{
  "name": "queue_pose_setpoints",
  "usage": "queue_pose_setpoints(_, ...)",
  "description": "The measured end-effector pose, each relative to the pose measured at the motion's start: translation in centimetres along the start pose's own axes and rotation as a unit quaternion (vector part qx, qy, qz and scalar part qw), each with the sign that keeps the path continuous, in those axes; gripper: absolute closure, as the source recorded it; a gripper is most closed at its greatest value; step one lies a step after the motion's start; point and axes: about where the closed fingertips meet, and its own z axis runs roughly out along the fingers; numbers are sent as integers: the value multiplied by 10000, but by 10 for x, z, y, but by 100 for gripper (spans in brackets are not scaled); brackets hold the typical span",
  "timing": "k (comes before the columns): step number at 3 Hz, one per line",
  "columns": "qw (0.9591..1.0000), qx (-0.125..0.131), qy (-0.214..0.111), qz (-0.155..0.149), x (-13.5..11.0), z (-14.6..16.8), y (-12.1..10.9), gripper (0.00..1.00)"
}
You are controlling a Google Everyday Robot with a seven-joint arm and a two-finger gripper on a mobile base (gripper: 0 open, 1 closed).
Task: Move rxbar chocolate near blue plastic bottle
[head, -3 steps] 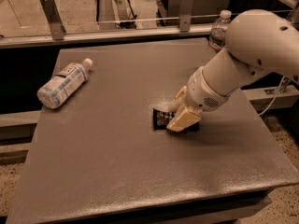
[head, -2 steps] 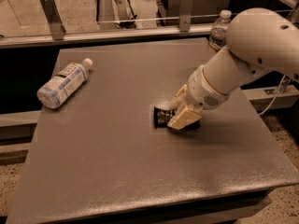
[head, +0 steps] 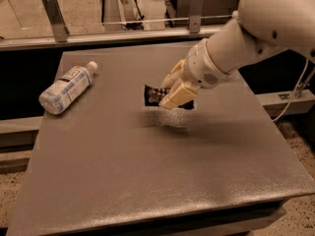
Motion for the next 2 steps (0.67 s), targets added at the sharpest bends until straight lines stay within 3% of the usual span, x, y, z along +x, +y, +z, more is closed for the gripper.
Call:
queue_pose_setpoints(1, 9992, 162, -327, -159, -36, 21, -25, 100)
queue_pose_setpoints(2, 9981, 136, -564, -188, -62, 57, -39, 100)
